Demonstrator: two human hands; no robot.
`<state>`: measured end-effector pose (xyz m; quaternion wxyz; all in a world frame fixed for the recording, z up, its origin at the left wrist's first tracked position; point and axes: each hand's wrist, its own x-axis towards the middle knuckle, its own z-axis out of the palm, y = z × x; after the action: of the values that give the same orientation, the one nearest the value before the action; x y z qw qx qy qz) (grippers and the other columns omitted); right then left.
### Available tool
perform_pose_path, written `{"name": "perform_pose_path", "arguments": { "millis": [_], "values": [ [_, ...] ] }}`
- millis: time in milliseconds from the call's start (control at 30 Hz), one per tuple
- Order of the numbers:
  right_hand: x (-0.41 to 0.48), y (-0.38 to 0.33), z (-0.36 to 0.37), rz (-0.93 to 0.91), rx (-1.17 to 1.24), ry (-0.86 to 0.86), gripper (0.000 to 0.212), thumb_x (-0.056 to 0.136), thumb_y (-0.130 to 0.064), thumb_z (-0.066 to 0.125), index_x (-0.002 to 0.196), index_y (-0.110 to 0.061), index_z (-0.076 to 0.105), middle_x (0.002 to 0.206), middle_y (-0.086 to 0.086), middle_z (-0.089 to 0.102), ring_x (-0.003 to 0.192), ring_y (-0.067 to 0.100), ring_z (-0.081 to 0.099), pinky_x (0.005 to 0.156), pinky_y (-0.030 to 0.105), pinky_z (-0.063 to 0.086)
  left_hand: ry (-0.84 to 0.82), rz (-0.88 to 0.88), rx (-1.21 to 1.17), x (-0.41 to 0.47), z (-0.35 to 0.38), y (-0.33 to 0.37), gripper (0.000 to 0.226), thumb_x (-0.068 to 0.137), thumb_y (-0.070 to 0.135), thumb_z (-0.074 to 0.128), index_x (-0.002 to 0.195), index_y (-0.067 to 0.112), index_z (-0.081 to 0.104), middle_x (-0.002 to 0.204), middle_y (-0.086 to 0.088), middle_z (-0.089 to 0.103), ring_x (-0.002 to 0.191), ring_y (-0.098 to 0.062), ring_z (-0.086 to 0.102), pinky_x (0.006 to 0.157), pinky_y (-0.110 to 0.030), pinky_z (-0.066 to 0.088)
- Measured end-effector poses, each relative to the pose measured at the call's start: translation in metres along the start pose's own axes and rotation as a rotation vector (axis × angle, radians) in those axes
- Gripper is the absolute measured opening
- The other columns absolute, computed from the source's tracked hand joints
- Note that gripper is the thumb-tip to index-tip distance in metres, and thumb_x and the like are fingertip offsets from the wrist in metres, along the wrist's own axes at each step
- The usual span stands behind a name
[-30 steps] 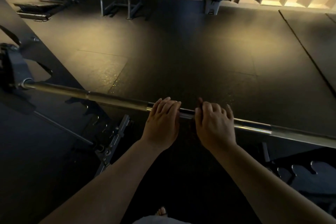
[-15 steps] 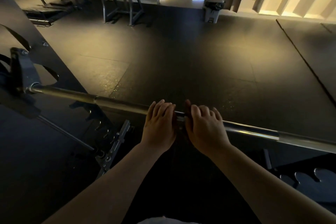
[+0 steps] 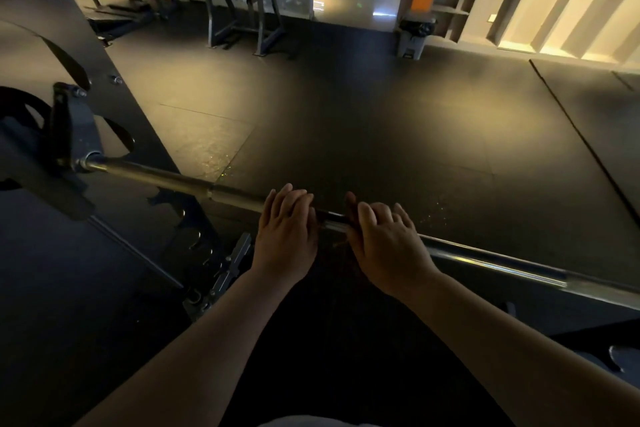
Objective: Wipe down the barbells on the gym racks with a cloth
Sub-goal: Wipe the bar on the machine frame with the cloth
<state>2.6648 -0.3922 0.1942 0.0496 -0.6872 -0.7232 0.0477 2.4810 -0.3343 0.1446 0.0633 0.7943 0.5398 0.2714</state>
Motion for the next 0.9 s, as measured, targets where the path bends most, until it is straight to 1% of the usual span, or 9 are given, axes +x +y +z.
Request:
{"name": "perform_pose_path", "arguments": {
  "millis": [100, 200, 300, 400, 500, 567, 633, 767, 900],
  "values": [
    [0.002, 0.005, -0.005, 0.023, -0.026, 0.024, 0.053, 0.101, -0.053, 0.021, 0.133, -0.021, 0.049, 0.129, 0.006, 0.065, 0.114, 0.022, 0.067, 0.123, 0.056, 0.025, 0.053, 0.006, -0.002, 0.003, -0.002, -0.009, 0.054, 0.104, 0.035, 0.022, 0.138, 0.009, 0.056, 0.141, -0.008, 0.056, 0.147, -0.023, 0.034, 0.127, -0.042, 0.014],
    [0.006, -0.011, 0.000, 0.128, 0.034, 0.051, 0.045, 0.102, -0.051, 0.025, 0.124, -0.023, 0.051, 0.126, 0.007, 0.065, 0.114, 0.022, 0.066, 0.122, 0.056, 0.027, 0.041, 0.027, 0.004, 0.000, -0.003, -0.011, 0.056, 0.103, 0.037, 0.023, 0.140, 0.008, 0.054, 0.142, -0.010, 0.054, 0.148, -0.025, 0.031, 0.126, -0.039, 0.005],
    [0.018, -0.032, 0.008, 0.008, 0.041, 0.002, 0.046, 0.104, -0.049, 0.036, 0.138, -0.019, 0.044, 0.138, 0.011, 0.057, 0.127, 0.026, 0.058, 0.125, 0.053, 0.024, -0.022, 0.039, 0.015, -0.003, -0.003, -0.009, 0.066, 0.097, 0.049, 0.029, 0.145, 0.007, 0.047, 0.150, -0.010, 0.046, 0.153, -0.029, 0.020, 0.125, -0.040, -0.005],
    [0.028, -0.026, 0.000, -0.140, 0.069, -0.092, 0.056, 0.105, -0.049, 0.038, 0.151, -0.017, 0.033, 0.151, 0.012, 0.046, 0.137, 0.027, 0.049, 0.124, 0.048, 0.028, -0.038, 0.023, -0.004, -0.004, -0.003, -0.008, 0.068, 0.096, 0.049, 0.024, 0.151, 0.011, 0.040, 0.156, -0.007, 0.040, 0.156, -0.024, 0.009, 0.122, -0.032, -0.017],
    [0.027, -0.013, -0.004, -0.169, 0.013, -0.047, 0.057, 0.102, -0.057, 0.026, 0.144, -0.021, 0.040, 0.140, 0.004, 0.056, 0.121, 0.018, 0.059, 0.112, 0.042, 0.043, -0.009, 0.019, -0.028, -0.009, -0.005, -0.008, 0.071, 0.097, 0.048, 0.020, 0.152, 0.009, 0.040, 0.158, -0.008, 0.040, 0.156, -0.023, 0.008, 0.122, -0.028, -0.019],
    [0.029, -0.021, -0.005, -0.116, 0.065, -0.024, 0.046, 0.105, -0.054, 0.028, 0.134, -0.023, 0.046, 0.130, 0.002, 0.060, 0.111, 0.016, 0.062, 0.103, 0.036, 0.048, 0.009, -0.003, -0.014, -0.011, -0.006, -0.003, 0.074, 0.096, 0.051, 0.018, 0.155, 0.010, 0.036, 0.162, -0.007, 0.034, 0.156, -0.020, 0.003, 0.120, -0.027, -0.021],
    [0.038, -0.038, -0.003, -0.092, 0.127, -0.057, 0.040, 0.108, -0.048, 0.030, 0.134, -0.022, 0.046, 0.132, 0.005, 0.057, 0.116, 0.019, 0.060, 0.104, 0.036, 0.046, 0.015, -0.051, -0.017, -0.013, -0.005, 0.005, 0.077, 0.094, 0.055, 0.019, 0.157, 0.015, 0.032, 0.165, -0.005, 0.028, 0.155, -0.018, -0.003, 0.122, -0.030, -0.018],
    [0.066, -0.056, 0.000, -0.200, 0.189, -0.202, 0.046, 0.109, -0.046, 0.030, 0.146, -0.020, 0.036, 0.143, 0.009, 0.050, 0.125, 0.022, 0.057, 0.107, 0.038, 0.047, 0.093, -0.202, -0.162, -0.017, -0.006, 0.011, 0.075, 0.090, 0.054, 0.031, 0.157, 0.020, 0.034, 0.165, 0.001, 0.027, 0.155, -0.016, 0.002, 0.128, -0.044, 0.008],
    [0.068, -0.043, -0.010, -0.175, 0.569, -0.312, 0.051, 0.109, -0.052, 0.019, 0.151, -0.031, 0.039, 0.148, -0.005, 0.051, 0.132, 0.010, 0.052, 0.110, 0.032, 0.040, 0.156, -0.359, -0.310, -0.016, -0.008, 0.024, 0.056, 0.105, 0.047, 0.031, 0.158, 0.031, 0.022, 0.167, 0.005, 0.020, 0.154, -0.008, -0.002, 0.128, -0.043, 0.008]
  ]
}}
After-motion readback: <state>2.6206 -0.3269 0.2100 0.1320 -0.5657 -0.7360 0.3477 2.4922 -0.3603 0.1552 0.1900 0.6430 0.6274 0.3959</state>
